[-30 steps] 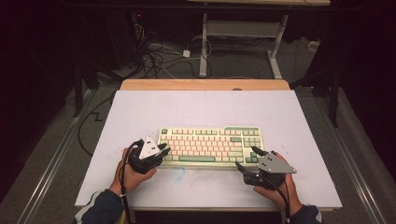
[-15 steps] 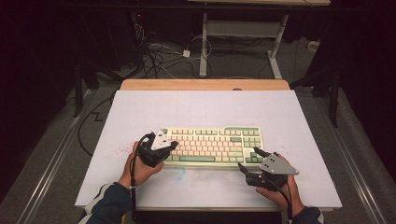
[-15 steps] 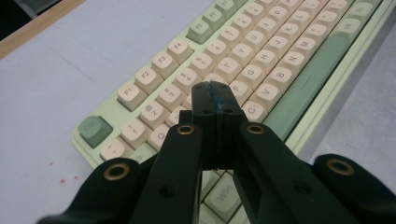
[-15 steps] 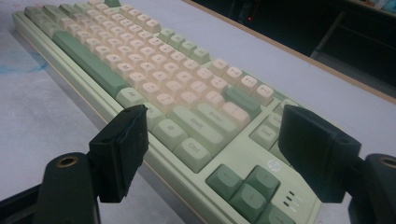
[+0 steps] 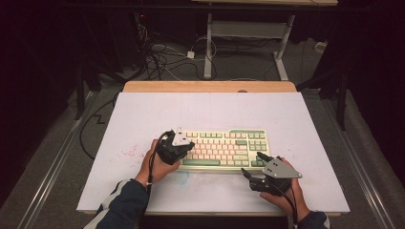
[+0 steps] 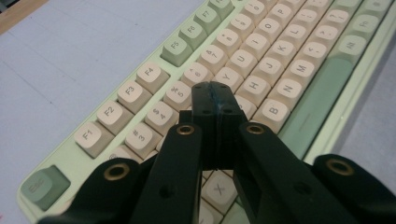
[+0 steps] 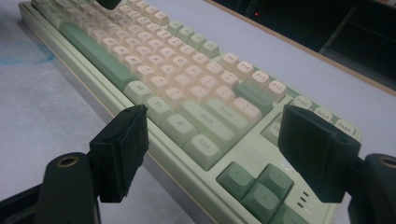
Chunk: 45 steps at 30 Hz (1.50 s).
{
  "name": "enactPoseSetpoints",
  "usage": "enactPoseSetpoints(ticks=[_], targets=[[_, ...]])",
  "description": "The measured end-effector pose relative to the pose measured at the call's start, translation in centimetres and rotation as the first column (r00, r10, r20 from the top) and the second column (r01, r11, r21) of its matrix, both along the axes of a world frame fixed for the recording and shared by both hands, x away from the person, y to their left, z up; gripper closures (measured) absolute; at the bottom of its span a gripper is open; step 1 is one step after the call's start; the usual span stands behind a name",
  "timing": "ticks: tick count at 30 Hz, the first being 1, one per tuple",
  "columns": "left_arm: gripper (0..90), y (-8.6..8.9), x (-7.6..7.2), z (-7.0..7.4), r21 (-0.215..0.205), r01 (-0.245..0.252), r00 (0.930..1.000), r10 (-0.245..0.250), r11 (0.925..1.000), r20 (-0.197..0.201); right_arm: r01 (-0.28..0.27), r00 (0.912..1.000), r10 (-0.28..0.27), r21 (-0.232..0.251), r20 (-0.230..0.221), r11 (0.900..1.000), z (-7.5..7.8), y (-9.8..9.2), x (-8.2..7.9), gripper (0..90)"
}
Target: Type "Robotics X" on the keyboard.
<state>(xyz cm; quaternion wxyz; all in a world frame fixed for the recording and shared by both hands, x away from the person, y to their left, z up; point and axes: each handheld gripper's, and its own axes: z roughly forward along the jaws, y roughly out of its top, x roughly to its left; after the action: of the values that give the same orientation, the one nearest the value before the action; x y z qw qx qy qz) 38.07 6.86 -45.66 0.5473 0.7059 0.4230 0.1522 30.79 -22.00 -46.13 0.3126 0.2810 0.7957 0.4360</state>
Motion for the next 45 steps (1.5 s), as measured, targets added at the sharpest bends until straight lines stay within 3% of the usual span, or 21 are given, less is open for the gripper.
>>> enactPoseSetpoints(ticks=[9,12,17,32,36,45], targets=[[87.4,-1.3,1.5,-0.6,0.050,-0.012,0.9988,0.014,0.9987,-0.046,-0.007,0.9998,0.006,-0.013,-0.016,1.000,-0.3,0.1,0.0,25.5],[87.4,-1.6,1.7,-0.6,0.066,-0.020,0.9988,0.022,0.9976,-0.043,-0.008,0.9998,0.007,-0.013,-0.020,1.000,-0.3,0.1,0.1,25.4],[87.4,-1.7,1.6,-0.3,0.045,-0.008,0.9994,0.010,0.9989,-0.034,-0.011,0.9996,0.010,-0.019,-0.024,1.000,-0.4,0.2,0.0,25.4],[87.3,-2.2,1.6,-0.9,0.063,0.009,0.9981,-0.005,0.9980,-0.061,-0.027,0.9990,0.025,-0.033,-0.037,0.999,-0.6,0.5,0.1,25.5],[87.1,-2.4,1.4,-1.0,0.063,0.015,0.9987,-0.012,0.9979,-0.050,-0.027,0.9990,0.025,-0.036,-0.036,0.999,-0.5,0.5,0.1,25.4],[82.2,-1.6,1.0,0.1,0.009,0.008,1.0000,-0.008,0.9999,0.004,-0.020,0.9995,0.020,-0.030,-0.024,0.999,-0.3,0.3,0.0,25.5]])
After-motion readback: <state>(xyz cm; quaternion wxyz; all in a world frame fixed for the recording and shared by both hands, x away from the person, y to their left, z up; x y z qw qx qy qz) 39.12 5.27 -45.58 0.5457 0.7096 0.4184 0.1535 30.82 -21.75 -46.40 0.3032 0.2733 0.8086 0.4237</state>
